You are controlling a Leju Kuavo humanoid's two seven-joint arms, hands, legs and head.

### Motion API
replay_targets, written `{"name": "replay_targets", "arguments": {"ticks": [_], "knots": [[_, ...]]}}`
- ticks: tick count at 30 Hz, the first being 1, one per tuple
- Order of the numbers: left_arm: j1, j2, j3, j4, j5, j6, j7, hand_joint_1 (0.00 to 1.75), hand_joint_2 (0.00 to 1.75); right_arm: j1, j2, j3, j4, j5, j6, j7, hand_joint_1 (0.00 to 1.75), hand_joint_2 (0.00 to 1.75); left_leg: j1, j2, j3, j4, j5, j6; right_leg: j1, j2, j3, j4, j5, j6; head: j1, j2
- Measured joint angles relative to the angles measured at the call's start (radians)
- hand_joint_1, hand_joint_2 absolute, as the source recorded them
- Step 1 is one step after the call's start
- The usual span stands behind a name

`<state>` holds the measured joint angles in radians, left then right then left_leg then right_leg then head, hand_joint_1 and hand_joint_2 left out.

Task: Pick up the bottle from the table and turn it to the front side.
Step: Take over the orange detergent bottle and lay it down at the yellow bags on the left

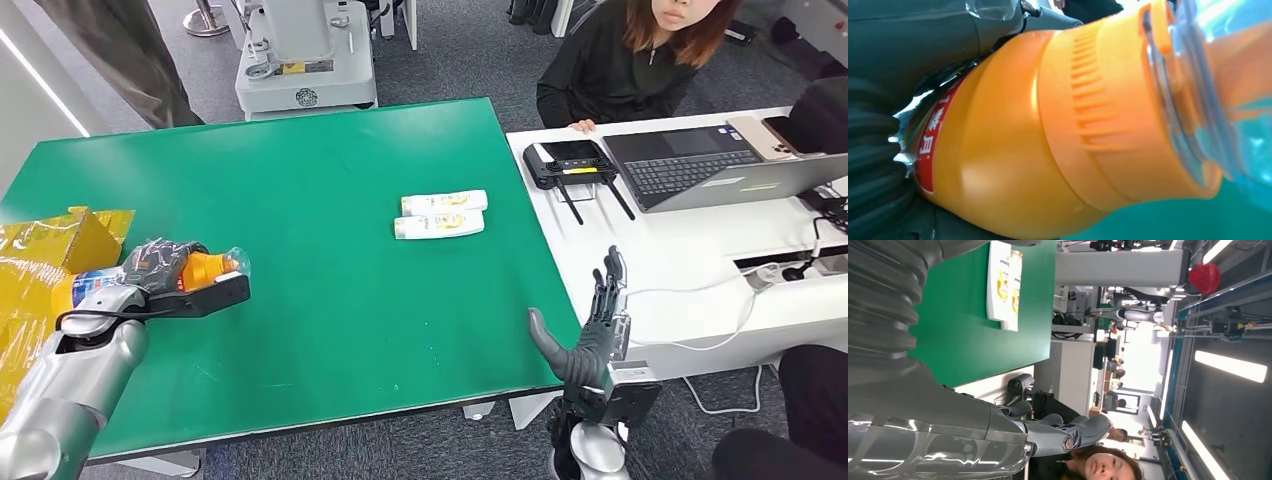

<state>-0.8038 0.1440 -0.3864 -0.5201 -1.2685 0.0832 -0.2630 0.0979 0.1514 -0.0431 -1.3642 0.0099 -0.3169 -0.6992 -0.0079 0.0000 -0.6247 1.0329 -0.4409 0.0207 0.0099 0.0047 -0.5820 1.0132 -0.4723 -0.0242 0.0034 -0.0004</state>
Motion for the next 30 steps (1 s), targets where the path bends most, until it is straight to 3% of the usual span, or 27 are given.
{"name": "replay_targets", "arguments": {"ticks": [9,22,30], "knots": [[-0.042,0.015,0.000,0.030,-0.032,-0.060,0.027,1.75,1.75,-0.004,-0.008,0.000,0.020,-0.011,-0.038,0.000,0.00,1.75,0.000,-0.001,0.000,0.000,0.000,0.000,0.000,-0.001,0.000,0.000,0.000,0.000,0.000,0.000],[-0.094,-0.020,0.000,0.081,-0.051,-0.147,0.045,1.75,1.75,0.045,-0.008,-0.015,-0.026,-0.024,-0.094,0.000,0.00,1.75,0.000,0.000,0.000,0.000,0.000,0.000,0.000,0.000,0.000,0.000,0.000,0.000,0.000,0.000],[-0.072,0.006,0.000,0.088,-0.011,-0.133,0.032,1.75,1.75,0.094,0.002,-0.062,-0.087,0.024,-0.031,0.017,0.00,1.75,0.000,0.000,0.000,0.000,0.000,0.000,0.000,0.000,0.000,0.000,0.000,0.000,0.000,0.000]]}}
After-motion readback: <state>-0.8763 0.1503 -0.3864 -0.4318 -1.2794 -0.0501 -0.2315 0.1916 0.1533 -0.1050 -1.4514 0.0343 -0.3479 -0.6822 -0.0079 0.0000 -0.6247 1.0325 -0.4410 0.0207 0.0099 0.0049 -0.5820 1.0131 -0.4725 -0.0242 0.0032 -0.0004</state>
